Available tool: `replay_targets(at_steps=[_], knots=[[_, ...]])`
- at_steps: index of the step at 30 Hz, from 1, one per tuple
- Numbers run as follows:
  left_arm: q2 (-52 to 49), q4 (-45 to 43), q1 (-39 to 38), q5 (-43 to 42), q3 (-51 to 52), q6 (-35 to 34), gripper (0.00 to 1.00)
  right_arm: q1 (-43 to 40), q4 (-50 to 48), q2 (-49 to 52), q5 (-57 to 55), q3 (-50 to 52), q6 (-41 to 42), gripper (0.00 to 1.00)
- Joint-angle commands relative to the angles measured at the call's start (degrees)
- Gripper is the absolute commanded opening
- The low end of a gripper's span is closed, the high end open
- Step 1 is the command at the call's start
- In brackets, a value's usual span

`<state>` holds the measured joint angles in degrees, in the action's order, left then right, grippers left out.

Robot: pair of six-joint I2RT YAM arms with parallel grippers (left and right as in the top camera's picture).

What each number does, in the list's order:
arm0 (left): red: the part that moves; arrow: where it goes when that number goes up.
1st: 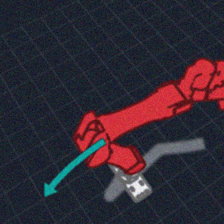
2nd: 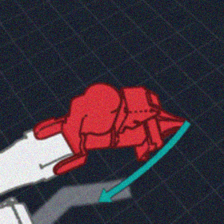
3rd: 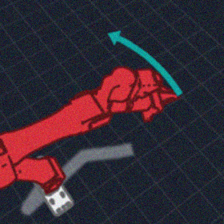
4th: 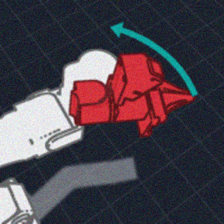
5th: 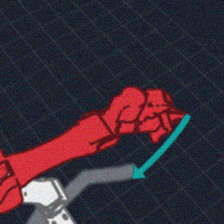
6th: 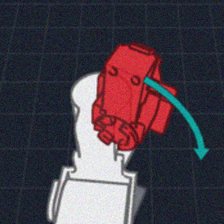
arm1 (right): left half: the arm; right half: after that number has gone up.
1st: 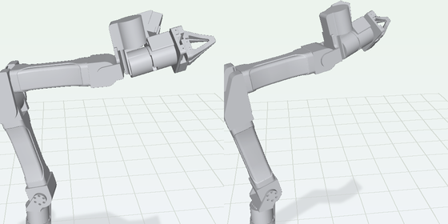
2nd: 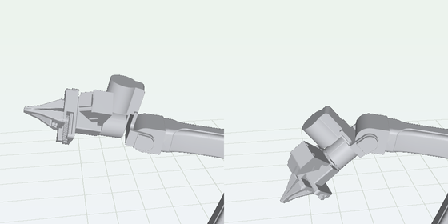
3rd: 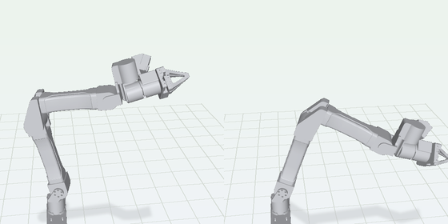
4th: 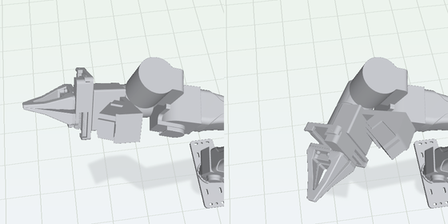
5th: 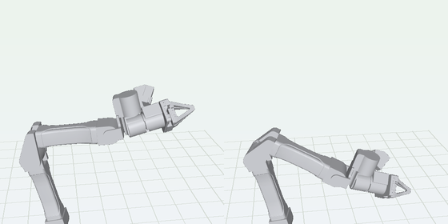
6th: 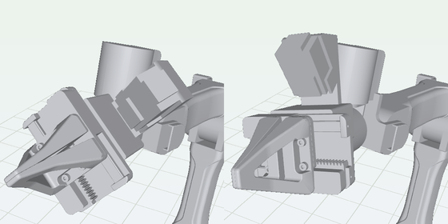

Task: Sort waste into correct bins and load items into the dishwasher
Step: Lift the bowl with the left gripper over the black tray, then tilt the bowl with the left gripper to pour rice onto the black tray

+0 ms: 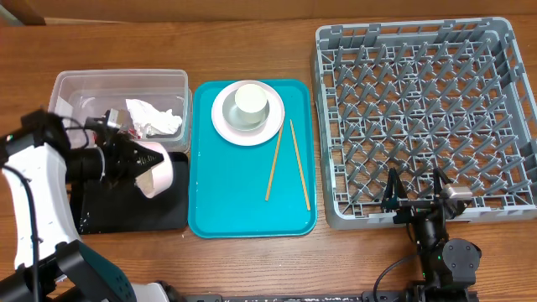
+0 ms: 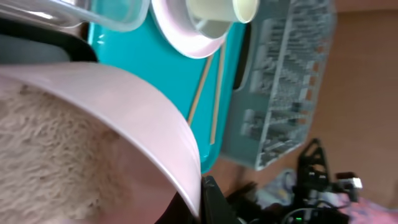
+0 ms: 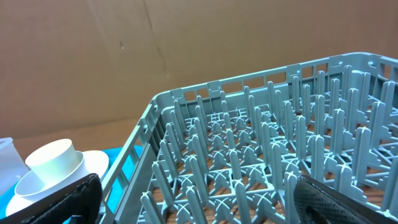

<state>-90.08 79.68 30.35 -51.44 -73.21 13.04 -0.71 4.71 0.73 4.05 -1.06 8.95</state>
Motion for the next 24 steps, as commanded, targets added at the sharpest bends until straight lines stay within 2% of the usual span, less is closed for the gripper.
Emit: replay_targets(at_steps=[1,8,15,24], knots=[[1.5,-0.3,5.6,-11.3,3.2,7.4,0.04,-0.1,-0.3,-0.6,-0.1,0.6,-0.4,1.0],[1.5,0.1,16.2,-17.2,4.6,7.8,0.04,0.0,-0.3,-0.6,-0.1,0.6,-0.4,1.0],[1.5,1.4,17.3,-20.2,4.6,11.4,0.04,0.0,-0.3,-0.6,-0.1,0.6,-0.4,1.0],[1.3,1.3,17.3,-20.2,4.6,11.4,0.04,0.0,-0.3,-0.6,-0.1,0.6,-0.4,1.0]])
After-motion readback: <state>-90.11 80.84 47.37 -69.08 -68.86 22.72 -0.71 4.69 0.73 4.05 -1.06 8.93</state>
